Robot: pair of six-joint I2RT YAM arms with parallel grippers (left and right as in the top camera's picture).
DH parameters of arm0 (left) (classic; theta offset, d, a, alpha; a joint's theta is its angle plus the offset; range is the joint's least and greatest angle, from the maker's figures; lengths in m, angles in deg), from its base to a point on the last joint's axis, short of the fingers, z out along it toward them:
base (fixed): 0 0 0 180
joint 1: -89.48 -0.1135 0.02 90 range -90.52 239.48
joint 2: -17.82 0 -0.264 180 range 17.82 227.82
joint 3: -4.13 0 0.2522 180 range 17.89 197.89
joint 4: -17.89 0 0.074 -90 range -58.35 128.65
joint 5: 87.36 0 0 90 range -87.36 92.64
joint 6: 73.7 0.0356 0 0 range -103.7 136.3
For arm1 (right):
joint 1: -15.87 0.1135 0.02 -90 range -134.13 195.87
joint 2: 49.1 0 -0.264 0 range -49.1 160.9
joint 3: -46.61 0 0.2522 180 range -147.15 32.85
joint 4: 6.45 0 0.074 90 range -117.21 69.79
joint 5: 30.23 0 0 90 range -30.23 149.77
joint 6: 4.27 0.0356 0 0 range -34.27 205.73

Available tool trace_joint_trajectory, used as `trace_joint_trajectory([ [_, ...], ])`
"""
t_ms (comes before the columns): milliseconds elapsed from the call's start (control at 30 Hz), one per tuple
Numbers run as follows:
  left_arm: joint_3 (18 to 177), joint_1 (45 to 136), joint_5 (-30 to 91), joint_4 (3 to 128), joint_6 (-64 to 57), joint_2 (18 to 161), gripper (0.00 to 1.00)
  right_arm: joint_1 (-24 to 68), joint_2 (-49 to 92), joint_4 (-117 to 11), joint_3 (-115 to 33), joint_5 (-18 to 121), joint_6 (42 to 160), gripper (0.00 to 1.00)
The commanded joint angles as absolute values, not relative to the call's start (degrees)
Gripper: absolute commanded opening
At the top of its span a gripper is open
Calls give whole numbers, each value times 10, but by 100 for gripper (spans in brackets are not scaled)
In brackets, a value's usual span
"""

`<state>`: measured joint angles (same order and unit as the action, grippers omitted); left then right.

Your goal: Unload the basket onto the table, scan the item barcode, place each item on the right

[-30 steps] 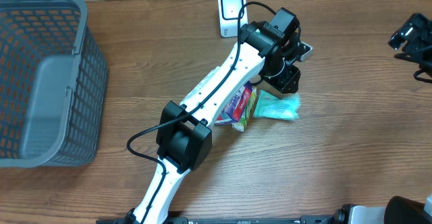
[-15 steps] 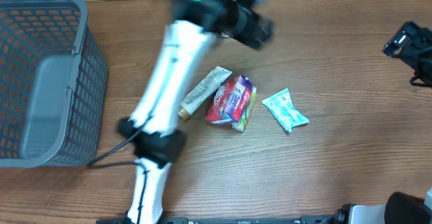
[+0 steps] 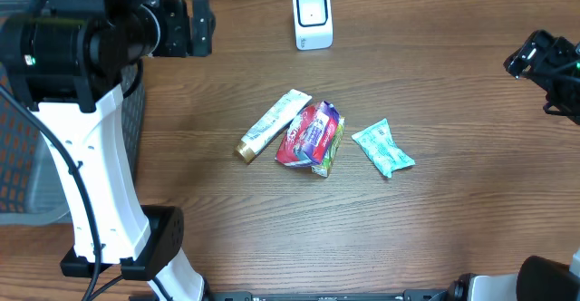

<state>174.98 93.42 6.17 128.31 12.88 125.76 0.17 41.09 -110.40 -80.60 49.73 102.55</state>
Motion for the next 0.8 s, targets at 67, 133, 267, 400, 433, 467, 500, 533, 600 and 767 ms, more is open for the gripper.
trace_joint_trajectory([
  [67, 1640, 934, 34, 1285, 101, 1165, 99, 2, 369, -1114, -781, 492, 1017, 93],
  [133, 1596, 936, 37, 1285, 85, 1140, 100, 2, 364, -1112, -761, 491, 1018, 93],
  [267, 1492, 942, -6, 1279, 83, 1075, 100, 22, 336, -1073, -676, 484, 1020, 93],
  [400, 1378, 949, -18, 1236, 80, 989, 100, 47, 305, -1018, -586, 466, 1038, 94],
  [433, 1346, 951, -18, 1219, 76, 967, 100, 50, 302, -1010, -573, 466, 1041, 94],
  [467, 1297, 957, -18, 1192, 68, 934, 100, 56, 296, -997, -546, 466, 1047, 94],
  [500, 1246, 960, -18, 1162, 63, 901, 100, 61, 292, -984, -520, 466, 1053, 94],
  [533, 1193, 964, -18, 1129, 57, 868, 100, 64, 292, -974, -499, 465, 1055, 94],
  [600, 1076, 969, -18, 1057, 36, 798, 100, 71, 292, -947, -455, 457, 1054, 94],
  [767, 850, 970, -18, 926, 4, 676, 99, 98, 292, -828, -332, 390, 1055, 92],
])
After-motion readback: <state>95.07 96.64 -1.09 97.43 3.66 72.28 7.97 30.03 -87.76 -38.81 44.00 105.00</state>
